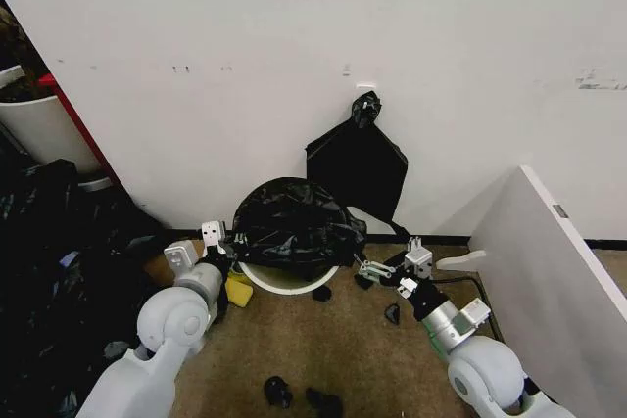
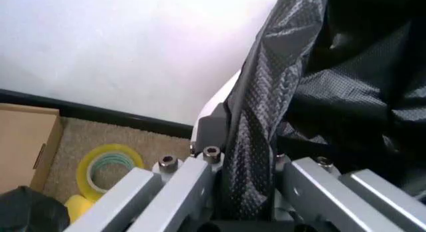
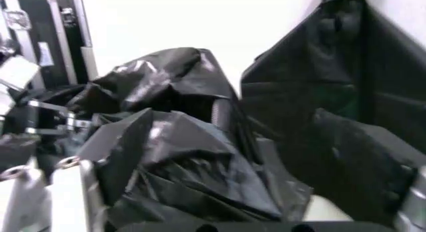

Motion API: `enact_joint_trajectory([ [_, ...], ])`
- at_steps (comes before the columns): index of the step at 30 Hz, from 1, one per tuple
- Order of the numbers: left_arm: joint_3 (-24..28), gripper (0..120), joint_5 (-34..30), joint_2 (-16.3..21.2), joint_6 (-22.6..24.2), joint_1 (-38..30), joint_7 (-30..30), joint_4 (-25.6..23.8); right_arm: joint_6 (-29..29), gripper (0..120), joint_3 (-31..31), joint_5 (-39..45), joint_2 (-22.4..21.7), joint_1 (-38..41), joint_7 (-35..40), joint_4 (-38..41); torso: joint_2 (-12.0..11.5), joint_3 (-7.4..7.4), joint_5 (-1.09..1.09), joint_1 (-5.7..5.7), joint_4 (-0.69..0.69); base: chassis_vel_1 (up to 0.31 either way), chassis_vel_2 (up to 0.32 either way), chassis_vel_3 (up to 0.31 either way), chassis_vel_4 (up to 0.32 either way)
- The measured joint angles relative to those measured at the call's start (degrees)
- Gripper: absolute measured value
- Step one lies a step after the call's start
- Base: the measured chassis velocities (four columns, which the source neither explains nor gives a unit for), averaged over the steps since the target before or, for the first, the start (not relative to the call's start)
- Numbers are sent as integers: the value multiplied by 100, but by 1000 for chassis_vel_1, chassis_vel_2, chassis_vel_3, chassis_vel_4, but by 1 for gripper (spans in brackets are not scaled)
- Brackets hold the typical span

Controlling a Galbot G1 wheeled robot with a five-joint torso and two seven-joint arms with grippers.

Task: Place the garbage bag over the trash bin.

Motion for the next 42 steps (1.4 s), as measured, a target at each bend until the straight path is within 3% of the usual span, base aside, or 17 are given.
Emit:
enact_joint_trajectory([
  [4,8,1,17,-20,0,17,-4,-1,-127,75,-48,104,21,34,-131,44,0,0,-1,0,0,0,0,0,0],
  [11,20,1,17,-59,4,42,-17,-33,-424,45,-130,-454,76,94,12,-31,0,0,0,0,0,0,0,0,0],
  [15,25,1,15,-66,8,42,-23,-37,-460,36,-135,-494,85,95,30,-55,0,0,-1,0,0,0,0,0,0],
  [24,34,1,-14,-78,16,16,-44,-43,-360,0,-108,-517,99,69,32,-136,0,0,0,0,0,0,0,0,0],
  [32,10,1,-209,-74,50,-33,-119,-49,56,0,-41,-580,88,-18,-367,-343,0,0,0,0,0,0,0,0,0],
  [37,-31,1,-417,-85,52,-126,-233,-47,553,0,80,-352,76,-41,-1273,-523,0,0,0,0,0,0,0,0,0],
  [42,-218,1,-1020,-80,108,-345,-463,-3,1027,0,530,9,68,-46,-3639,-952,0,0,-1,0,0,0,0,0,0],
])
